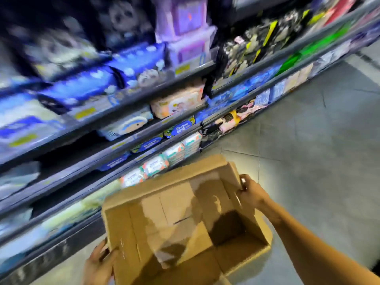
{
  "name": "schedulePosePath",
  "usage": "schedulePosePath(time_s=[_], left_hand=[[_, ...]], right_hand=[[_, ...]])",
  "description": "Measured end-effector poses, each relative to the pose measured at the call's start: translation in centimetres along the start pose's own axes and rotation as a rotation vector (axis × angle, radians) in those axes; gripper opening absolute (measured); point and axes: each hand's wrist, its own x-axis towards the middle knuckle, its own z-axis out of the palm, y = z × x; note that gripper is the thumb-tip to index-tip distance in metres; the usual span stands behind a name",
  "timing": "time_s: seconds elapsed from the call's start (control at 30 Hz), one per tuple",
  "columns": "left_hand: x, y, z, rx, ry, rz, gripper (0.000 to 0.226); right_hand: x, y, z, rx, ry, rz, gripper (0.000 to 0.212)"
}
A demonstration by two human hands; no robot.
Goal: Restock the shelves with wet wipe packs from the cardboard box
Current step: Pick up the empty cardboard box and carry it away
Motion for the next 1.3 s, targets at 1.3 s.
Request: schedulePosePath(time_s=[1.3], left_hand=[[-50.0, 7.3, -26.2, -0.148, 0.313, 0.443, 0.049]], right_hand=[[-41.3, -8.8, -17.8, 0.538, 0.179, -0.367, 0.021]])
